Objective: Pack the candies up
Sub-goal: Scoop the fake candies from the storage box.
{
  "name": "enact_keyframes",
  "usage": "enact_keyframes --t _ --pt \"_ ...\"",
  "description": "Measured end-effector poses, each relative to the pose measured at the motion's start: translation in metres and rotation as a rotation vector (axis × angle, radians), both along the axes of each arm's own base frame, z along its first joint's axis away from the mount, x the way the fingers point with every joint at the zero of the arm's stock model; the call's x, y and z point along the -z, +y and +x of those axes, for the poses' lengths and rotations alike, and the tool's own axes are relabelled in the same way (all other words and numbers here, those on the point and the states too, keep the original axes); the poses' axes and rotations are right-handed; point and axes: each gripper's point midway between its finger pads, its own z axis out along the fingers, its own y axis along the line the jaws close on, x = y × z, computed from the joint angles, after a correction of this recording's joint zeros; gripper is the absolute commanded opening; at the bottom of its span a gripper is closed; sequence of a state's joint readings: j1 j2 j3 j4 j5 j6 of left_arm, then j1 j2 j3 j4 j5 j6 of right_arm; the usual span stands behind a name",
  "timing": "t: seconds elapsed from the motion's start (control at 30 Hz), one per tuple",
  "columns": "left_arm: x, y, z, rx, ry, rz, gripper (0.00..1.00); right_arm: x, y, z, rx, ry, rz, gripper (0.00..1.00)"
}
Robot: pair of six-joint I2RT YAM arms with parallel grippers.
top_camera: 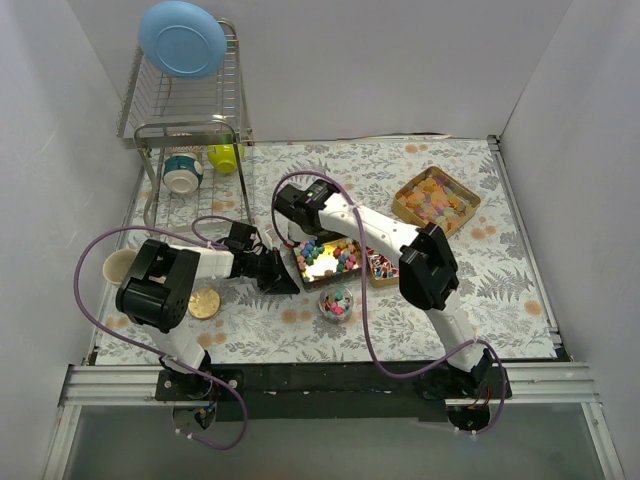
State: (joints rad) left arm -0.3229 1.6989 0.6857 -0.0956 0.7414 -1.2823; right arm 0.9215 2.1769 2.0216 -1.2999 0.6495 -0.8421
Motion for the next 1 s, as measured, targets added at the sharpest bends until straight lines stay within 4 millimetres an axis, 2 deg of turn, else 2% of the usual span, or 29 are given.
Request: enact_keyframes --t 0.13,0.33,0.47,0.8,1.0 --pt "-0.002 -0.005 0.001 -0.004 0.018 -0.036 0.0 0.003 0.016 0.0 -0.043 -0.028 -0.037 0.01" --pt "-0.01 -0.012 0.006 0.003 0.011 -0.09 0.0 0.005 0.035 -0.011 -0.094 -0.037 -0.033 0.01" --pt "-0.015 -0.015 0.01 0.006 0.0 -0.106 0.0 0.014 0.034 -0.016 -0.089 -0.023 -0.041 0.01" --pt "-0.018 -0.016 0.011 0.017 -0.003 -0.109 0.0 0.06 0.02 -0.042 0.045 0.166 0.05 0.01" --pt "-0.015 -0.013 0.01 0.016 -0.003 -0.09 0.0 0.062 0.038 -0.041 0.052 0.219 0.121 0.01"
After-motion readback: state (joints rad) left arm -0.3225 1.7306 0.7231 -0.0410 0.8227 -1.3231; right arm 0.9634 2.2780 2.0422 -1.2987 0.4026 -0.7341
